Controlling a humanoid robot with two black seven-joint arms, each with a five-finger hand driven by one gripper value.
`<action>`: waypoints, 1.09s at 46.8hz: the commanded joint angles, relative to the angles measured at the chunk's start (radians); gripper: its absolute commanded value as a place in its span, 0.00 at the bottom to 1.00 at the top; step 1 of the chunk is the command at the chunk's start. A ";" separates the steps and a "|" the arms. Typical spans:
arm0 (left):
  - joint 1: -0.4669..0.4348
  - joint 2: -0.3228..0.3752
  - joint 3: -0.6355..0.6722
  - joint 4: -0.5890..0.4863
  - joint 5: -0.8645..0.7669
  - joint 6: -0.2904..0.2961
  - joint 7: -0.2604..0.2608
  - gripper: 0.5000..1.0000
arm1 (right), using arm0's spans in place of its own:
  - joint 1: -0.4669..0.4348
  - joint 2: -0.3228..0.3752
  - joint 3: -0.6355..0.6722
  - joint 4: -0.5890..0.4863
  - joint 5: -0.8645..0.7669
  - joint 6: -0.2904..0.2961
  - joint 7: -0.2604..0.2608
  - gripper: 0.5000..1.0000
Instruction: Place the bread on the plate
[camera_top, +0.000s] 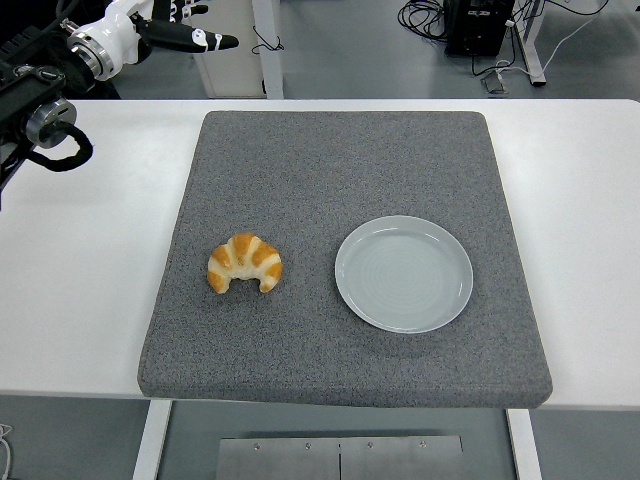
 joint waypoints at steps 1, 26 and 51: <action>-0.013 0.016 0.034 -0.035 0.102 0.001 0.026 0.92 | 0.000 0.000 0.000 0.000 0.000 0.000 0.000 1.00; -0.042 0.137 0.041 -0.333 0.421 0.001 0.095 0.91 | 0.000 0.000 0.000 0.000 0.000 0.000 0.000 1.00; -0.039 0.194 0.066 -0.546 0.514 -0.002 0.101 0.94 | 0.000 0.000 0.000 0.000 0.000 0.000 0.000 1.00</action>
